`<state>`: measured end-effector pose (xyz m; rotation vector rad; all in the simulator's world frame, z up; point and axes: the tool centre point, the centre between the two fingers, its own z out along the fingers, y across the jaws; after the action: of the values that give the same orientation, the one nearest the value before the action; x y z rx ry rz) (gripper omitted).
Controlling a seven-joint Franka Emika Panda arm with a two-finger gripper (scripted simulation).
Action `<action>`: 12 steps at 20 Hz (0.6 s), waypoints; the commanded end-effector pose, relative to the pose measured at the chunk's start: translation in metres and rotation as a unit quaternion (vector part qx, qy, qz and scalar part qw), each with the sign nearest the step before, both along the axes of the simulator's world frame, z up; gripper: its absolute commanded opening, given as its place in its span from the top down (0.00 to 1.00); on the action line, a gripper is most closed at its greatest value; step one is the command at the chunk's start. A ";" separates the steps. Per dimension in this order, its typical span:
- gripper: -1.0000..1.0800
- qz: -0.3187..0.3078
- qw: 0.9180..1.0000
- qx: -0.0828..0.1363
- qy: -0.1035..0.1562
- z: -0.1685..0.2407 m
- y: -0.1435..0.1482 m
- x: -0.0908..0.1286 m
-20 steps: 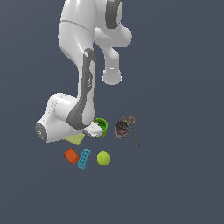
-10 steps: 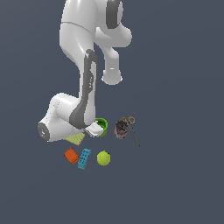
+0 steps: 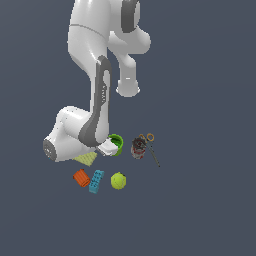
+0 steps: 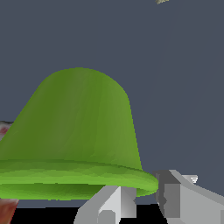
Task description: Pick up a designated object from a clutter of objects.
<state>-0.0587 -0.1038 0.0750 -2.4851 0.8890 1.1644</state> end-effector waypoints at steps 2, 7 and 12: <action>1.00 0.002 1.000 0.000 -0.006 0.007 -0.003 0.002; 1.00 0.008 1.000 0.002 -0.028 0.033 -0.016 0.007; 1.00 0.020 0.998 0.005 -0.067 0.079 -0.038 0.013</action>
<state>-0.0483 -0.1337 0.1378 -2.5370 0.8162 1.0333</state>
